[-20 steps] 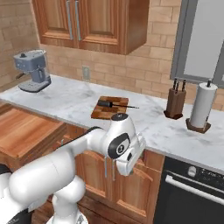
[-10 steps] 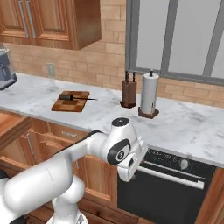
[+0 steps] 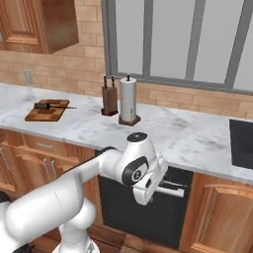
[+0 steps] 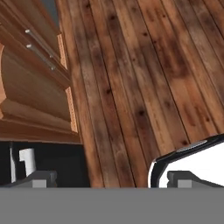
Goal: Pick up the knife from the drawer and place it on the cutting board. Then place the meat from the plate to the cutting board.
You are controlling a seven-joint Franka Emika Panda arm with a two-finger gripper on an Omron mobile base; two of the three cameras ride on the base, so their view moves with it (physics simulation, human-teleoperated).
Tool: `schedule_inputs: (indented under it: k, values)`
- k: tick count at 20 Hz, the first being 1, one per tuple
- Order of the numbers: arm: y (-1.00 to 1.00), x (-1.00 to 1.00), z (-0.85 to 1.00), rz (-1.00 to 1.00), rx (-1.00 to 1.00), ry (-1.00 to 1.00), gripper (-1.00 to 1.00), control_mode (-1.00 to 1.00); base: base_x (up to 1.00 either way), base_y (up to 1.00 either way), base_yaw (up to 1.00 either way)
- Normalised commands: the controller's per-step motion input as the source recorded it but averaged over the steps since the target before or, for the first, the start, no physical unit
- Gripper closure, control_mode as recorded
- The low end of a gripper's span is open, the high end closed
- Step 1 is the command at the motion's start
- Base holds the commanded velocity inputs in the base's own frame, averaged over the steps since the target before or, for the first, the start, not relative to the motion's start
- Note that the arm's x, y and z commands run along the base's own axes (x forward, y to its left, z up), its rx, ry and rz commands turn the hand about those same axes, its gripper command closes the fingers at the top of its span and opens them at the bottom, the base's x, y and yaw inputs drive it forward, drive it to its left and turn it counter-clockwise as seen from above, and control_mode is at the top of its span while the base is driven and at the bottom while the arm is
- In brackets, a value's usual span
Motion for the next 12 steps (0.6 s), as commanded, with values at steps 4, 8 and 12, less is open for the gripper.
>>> schedule_inputs:
  k: [4,8,12]
  values:
    - [0.00,0.00,0.00,0.00,0.00,0.00,-1.00,1.00,0.01,-0.69,-0.14]
    - [0.00,0.00,0.00,0.00,0.00,0.00,-1.00,1.00,0.00,-0.67,-0.19]
    - [0.00,0.00,0.00,0.00,0.00,0.00,-1.00,1.00,0.04,-0.68,-0.22]
